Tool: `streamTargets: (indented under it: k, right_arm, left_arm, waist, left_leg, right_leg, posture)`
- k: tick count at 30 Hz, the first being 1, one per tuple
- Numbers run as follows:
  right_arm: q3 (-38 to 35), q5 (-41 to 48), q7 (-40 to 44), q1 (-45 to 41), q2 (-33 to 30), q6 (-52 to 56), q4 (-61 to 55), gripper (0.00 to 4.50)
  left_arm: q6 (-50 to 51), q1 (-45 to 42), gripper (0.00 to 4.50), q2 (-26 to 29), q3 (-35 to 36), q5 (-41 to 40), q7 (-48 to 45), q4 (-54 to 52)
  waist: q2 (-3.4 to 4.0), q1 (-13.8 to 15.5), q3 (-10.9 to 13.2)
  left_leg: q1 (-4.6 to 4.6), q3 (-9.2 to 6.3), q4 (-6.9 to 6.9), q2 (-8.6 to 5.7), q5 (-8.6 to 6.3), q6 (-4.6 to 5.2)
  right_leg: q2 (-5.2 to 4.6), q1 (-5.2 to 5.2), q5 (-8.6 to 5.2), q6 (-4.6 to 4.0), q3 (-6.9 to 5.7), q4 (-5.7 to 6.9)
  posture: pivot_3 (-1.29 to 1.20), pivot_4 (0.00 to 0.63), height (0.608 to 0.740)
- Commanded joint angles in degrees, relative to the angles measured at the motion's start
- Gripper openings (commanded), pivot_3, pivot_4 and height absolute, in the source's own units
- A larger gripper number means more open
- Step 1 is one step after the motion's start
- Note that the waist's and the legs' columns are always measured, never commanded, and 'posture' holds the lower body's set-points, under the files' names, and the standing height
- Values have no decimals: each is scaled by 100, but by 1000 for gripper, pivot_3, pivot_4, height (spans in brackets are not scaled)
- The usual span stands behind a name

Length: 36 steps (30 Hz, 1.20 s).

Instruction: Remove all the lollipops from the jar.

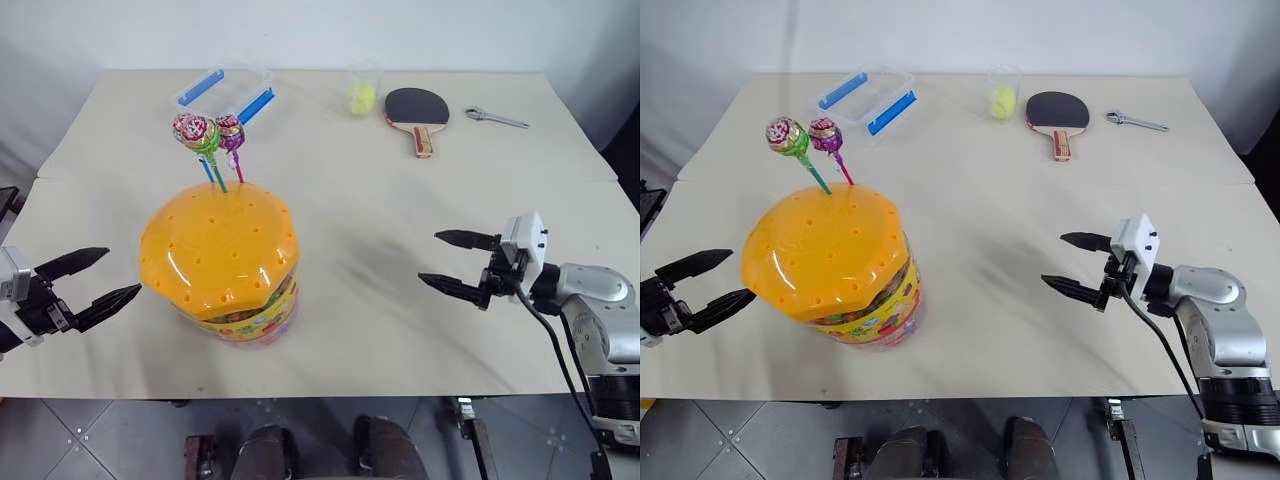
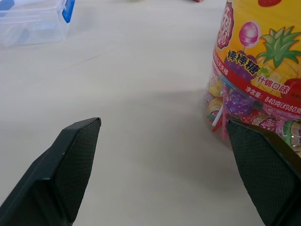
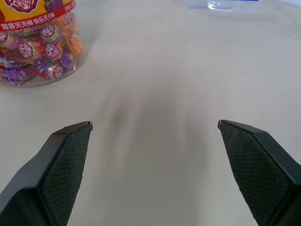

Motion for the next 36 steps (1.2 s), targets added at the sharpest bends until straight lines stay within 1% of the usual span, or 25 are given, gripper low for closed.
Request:
streamTargets:
  k: [1, 5, 9, 12, 13, 16, 20, 23, 26, 31, 34, 36]
  right_arm:
    - [-88, 44, 28, -113, -44, -108, 16, 4479]
    - [-49, 49, 85, -183, -46, -102, 79, 4479]
    - [-55, 68, 153, -225, -67, -83, 102, 4479]
    - [-103, 165, 302, -209, -120, -54, 14, 4479]
    - [-126, 228, 364, -209, -144, -14, -60, 4479]
    - [-299, 670, 588, -325, -301, 287, -416, 4479]
    - [-447, 1154, 626, -570, -462, 728, -627, 4479]
    - [-499, 1435, 717, -691, -567, 987, -792, 4479]
    - [-522, 1618, 595, -939, -540, 1153, -935, 4479]
    - [-496, 1852, 356, -1194, -369, 1305, -1166, 4479]
    - [-484, 1911, 247, -1253, -315, 1336, -1314, 4479]
    - [-506, 1946, 181, -1273, -282, 1353, -1361, 4479]
  left_arm:
    - [-19, 64, 4500, 118, 262, -101, -83, -94]
    - [791, 218, 4500, 143, 431, -393, 227, -405]
    - [875, 348, 4500, 97, 578, -349, 376, -698]
    - [946, 443, 4500, 182, 726, -416, 210, -721]
    - [885, 383, 4500, 213, 810, -475, 125, -684]
    - [704, -103, 4500, 609, 978, -530, -170, -309]
    - [641, -711, 4500, 1038, 821, -585, -619, 47]
    - [825, -1401, 4500, 1255, 481, -764, -767, 104]
    - [1060, -2137, 4500, 1265, -116, -921, -948, 38]
    - [1237, -3442, 4500, 1017, -1086, -849, -1051, 274]
    - [1285, -4302, 4500, 759, -1709, -739, -1308, 548]
    - [1372, -4724, 4500, 648, -2031, -604, -1380, 771]
  waist:
    - [0, -3, 0]
    - [0, -7, 0]
    - [-2, 1, -1]
    - [-3, -1, -2]
    - [-3, -2, -2]
    - [-6, 20, -2]
    - [-11, 9, -6]
    - [-14, 15, -8]
    - [-14, 14, -8]
    - [-18, 2, -10]
    - [-19, 11, -10]
    - [-20, 5, -11]
  left_leg:
    - [0, 0, 0, 0, 0, 0]
    - [0, 0, 0, 0, 0, 0]
    - [1, -1, 2, 1, 0, 0]
    - [2, -1, 2, 0, 0, 0]
    - [3, -1, 2, 0, 0, 0]
    - [2, -1, 4, 0, 0, 0]
    - [2, -1, 11, -1, -1, -1]
    - [6, -2, 8, 0, -2, -2]
    - [5, -1, 10, -2, -2, -2]
    - [4, -3, 20, -2, -2, -2]
    - [0, -5, 36, -4, -3, 0]
    - [-5, -5, 50, -4, -6, 4]
  right_leg:
    - [0, 0, 0, 0, 0, 0]
    - [0, -1, 0, 0, 1, 3]
    - [-2, -1, 0, 0, 1, 8]
    - [-2, 0, 0, 0, 1, 10]
    - [-2, -1, 0, 0, 1, 11]
    - [-1, -2, 0, -1, 0, 13]
    - [-3, 0, 0, -2, 2, 18]
    - [-1, -1, 0, -3, -1, 24]
    - [-1, -1, 0, -3, -1, 27]
    - [1, -2, 0, -3, -2, 35]
    - [1, -1, 0, -3, -6, 42]
    - [1, -1, 0, -3, -8, 44]
  posture:
    - [0, 150, 740]
    - [0, 150, 740]
    - [0, 150, 740]
    - [0, 150, 740]
    - [0, 150, 740]
    - [0, 150, 740]
    - [0, 150, 740]
    - [0, 150, 740]
    - [0, 150, 740]
    - [0, 150, 740]
    - [0, 150, 740]
    - [0, 150, 740]
